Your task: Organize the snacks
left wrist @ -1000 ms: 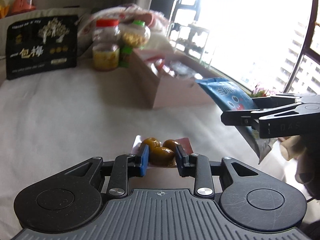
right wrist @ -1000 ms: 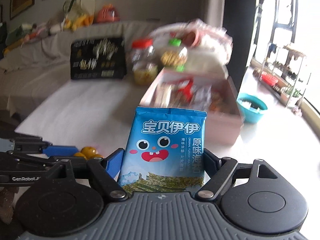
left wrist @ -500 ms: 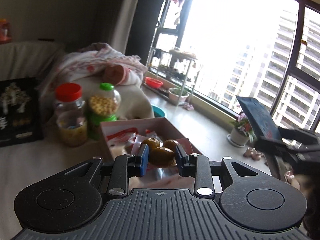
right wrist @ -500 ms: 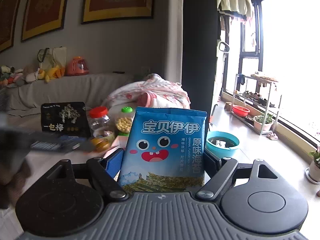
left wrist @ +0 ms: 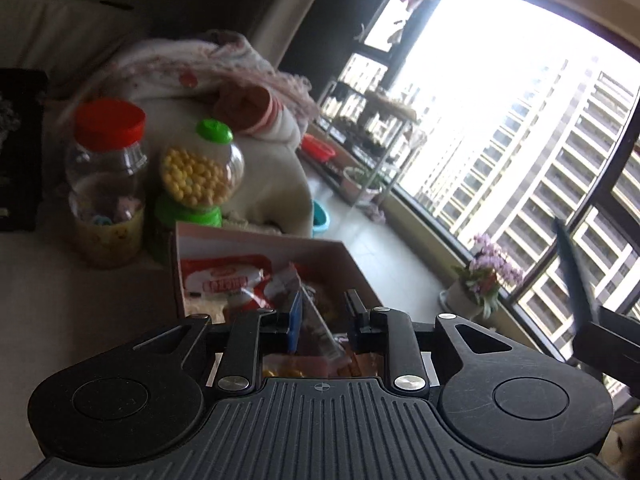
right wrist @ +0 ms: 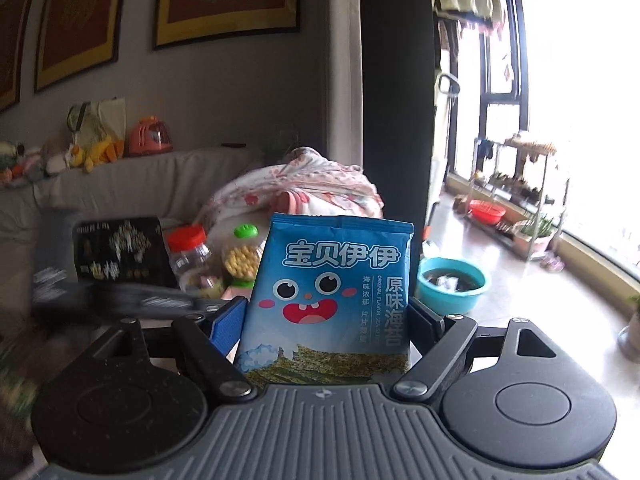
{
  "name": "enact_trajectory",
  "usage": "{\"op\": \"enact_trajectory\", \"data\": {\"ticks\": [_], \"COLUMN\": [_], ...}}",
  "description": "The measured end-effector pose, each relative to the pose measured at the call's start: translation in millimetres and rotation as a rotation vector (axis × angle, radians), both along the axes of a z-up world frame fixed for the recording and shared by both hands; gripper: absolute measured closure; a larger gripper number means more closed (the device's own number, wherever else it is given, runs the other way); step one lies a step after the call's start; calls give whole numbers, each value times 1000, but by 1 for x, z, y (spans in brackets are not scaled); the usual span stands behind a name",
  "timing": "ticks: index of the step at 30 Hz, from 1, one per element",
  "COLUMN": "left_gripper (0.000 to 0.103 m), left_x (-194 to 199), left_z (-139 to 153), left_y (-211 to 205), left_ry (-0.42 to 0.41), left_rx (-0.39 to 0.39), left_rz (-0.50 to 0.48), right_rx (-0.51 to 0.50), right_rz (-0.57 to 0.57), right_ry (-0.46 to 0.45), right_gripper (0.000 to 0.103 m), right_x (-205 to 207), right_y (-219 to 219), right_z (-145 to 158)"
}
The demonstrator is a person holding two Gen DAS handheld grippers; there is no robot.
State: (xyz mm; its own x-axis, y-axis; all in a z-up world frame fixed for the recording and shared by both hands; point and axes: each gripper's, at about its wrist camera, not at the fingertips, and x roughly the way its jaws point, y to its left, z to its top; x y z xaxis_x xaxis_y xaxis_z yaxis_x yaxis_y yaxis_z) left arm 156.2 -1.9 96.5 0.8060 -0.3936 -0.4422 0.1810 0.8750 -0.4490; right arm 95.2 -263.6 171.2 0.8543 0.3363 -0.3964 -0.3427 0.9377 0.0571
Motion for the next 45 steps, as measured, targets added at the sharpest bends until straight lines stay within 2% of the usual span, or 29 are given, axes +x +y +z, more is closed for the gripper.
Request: {"op": "enact_trajectory", "data": {"ticks": [3, 7, 11, 13, 16, 18, 20, 24, 27, 31, 36, 38, 40, 45], "left_gripper": [77, 77, 77, 77, 77, 77, 77, 77, 77, 77, 77, 76, 76, 76], "left_x": [-31, -77, -113, -125, -130, -130, -132, -143, -149, -149, -140, -136, -138, -135], "left_z": [17, 21, 3, -9, -32, -48, -60, -73, -78, -87, -100, -106, -108, -111], "left_y": [17, 33, 42, 43, 41, 37, 31, 12, -4, -26, -45, -47, -50, -58], "left_ry": [-67, -45, 9, 26, 71, 109, 135, 107, 75, 73, 77, 101, 87, 62], "left_rx": [4, 25, 35, 45, 60, 47, 54, 126, 189, 232, 303, 305, 313, 343], "left_rz": [50, 94, 96, 103, 115, 110, 107, 108, 94, 57, 51, 53, 57, 60], "right_rx": [44, 13, -85, -88, -70, -82, -90, -55, -51, -98, -87, -81, -75, -50], "right_rz": [24, 65, 27, 12, 52, 71, 69, 78, 54, -2, -79, -113, -151, -130], "right_ry": [47, 116, 194, 221, 276, 289, 262, 208, 190, 208, 230, 227, 224, 242], "right_gripper": [20, 15, 15, 15, 15, 15, 15, 15, 14, 14, 14, 14, 14, 14], "right_x": [33, 86, 117, 122, 123, 116, 99, 48, 6, -39, -60, -60, -59, -54], "right_y": [17, 54, 80, 83, 81, 79, 70, 44, 28, 16, 5, 2, -2, -4], "right_z": [5, -4, -27, -35, -44, -49, -52, -65, -88, -128, -160, -169, -176, -176]}}
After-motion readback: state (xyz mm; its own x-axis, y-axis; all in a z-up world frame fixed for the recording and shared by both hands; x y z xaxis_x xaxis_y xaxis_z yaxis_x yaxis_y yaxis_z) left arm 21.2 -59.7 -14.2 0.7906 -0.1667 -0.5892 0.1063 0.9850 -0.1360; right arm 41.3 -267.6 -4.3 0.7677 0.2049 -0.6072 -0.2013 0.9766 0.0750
